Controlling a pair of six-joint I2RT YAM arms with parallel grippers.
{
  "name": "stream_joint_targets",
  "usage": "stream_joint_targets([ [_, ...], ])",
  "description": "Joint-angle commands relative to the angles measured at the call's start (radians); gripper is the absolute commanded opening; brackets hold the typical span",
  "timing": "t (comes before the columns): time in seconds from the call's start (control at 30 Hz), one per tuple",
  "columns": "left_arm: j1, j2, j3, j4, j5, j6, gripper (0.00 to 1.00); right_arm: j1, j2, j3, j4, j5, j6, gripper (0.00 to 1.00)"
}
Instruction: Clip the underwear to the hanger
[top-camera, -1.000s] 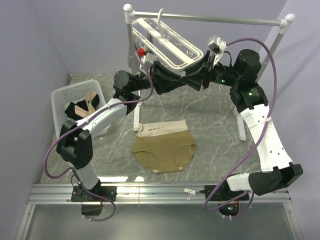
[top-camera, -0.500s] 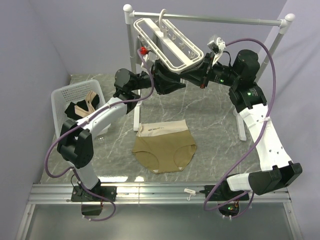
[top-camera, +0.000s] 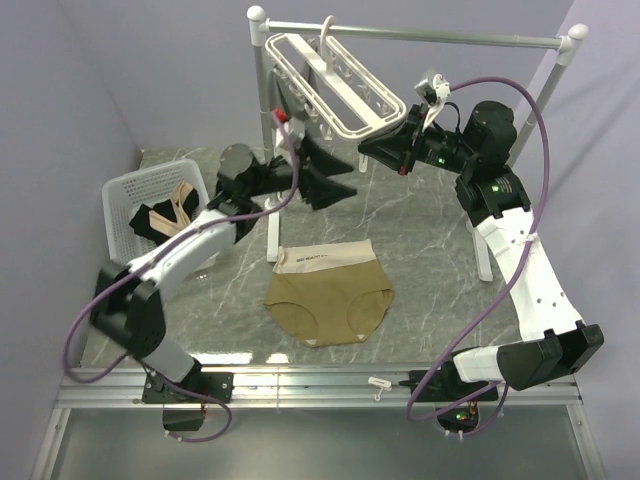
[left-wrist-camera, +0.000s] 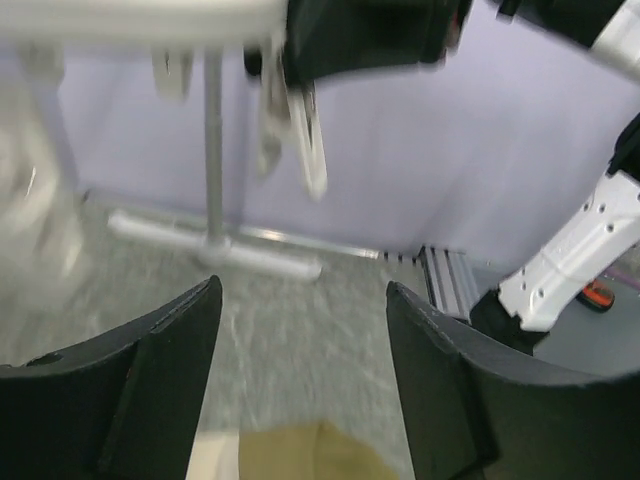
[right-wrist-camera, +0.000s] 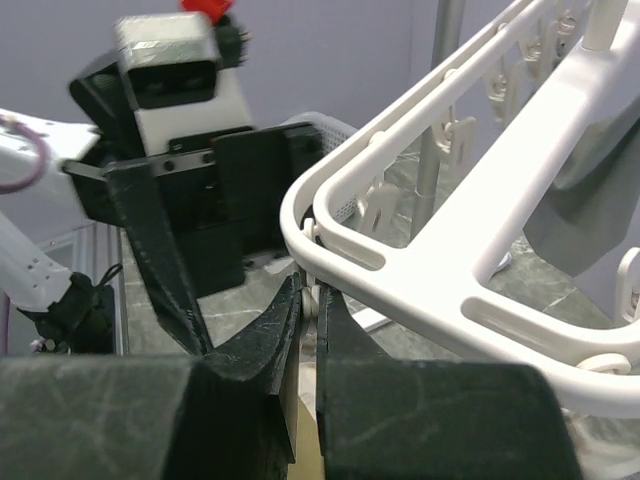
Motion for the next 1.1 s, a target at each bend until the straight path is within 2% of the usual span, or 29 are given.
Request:
stream_joint_targets([
  [0.0, 0.034, -0.201, -0.135, -0.265, -0.075, 0.243, 0.72, 0.010, -0.035, -0.016, 0.042, 0.023, 0.009, 0.00],
  [0.07, 0.048, -0.311, -0.201, -0.380, -0.173, 0.312, 0.73, 0.011, -0.035, -0.016, 0.040, 0.028, 0.009, 0.00],
  [0.1, 0.050, -0.347, -0.267, -0.502, -0.208, 0.354, 0.73, 0.010, -0.038, -0.020, 0.043, 0.029, 0.011, 0.00],
  [0.13, 0.053, -0.409, -0.293, -0.563, -0.298, 0.372, 0.73, 0.010, -0.036, -0.023, 0.050, 0.031, 0.014, 0.00],
  [0.2, 0.054, -0.460, -0.373, -0.698, -0.359, 0.367, 0.74, 0.011, -0.038, -0.026, 0.053, 0.039, 0.015, 0.00],
  [0.33, 0.054, -0.545, -0.468, -0.859, -0.518, 0.244, 0.82, 0.011, -0.036, -0.026, 0.044, 0.051, 0.011, 0.00],
  [0.37, 0.054, -0.543, -0.493, -0.879, -0.578, 0.185, 0.86, 0.011, -0.036, -0.026, 0.042, 0.052, 0.008, 0.00],
  [0.4, 0.051, -0.534, -0.494, -0.920, -0.613, 0.160, 0.95, 0.011, -0.038, -0.028, 0.042, 0.055, 0.008, 0.00],
  [0.47, 0.053, -0.484, -0.493, -1.017, -0.661, 0.130, 0.97, 0.013, -0.038, -0.025, 0.033, 0.058, 0.001, 0.00],
  [0.7, 0.039, -0.320, -0.493, -1.079, -0.906, 0.037, 0.98, 0.017, -0.035, -0.020, 0.024, 0.072, -0.002, 0.00],
  [0.83, 0.036, -0.171, -0.473, -1.074, -0.939, 0.004, 0.97, 0.019, -0.035, -0.025, 0.017, 0.075, -0.009, 0.00],
  [0.9, 0.033, -0.132, -0.467, -1.039, -0.937, 0.011, 0.93, 0.019, -0.035, -0.032, 0.016, 0.081, -0.008, 0.00],
  [1.07, -0.001, -0.039, -0.429, -0.987, -0.959, 0.015, 0.92, 0.023, -0.050, -0.052, 0.014, 0.092, -0.011, 0.00],
])
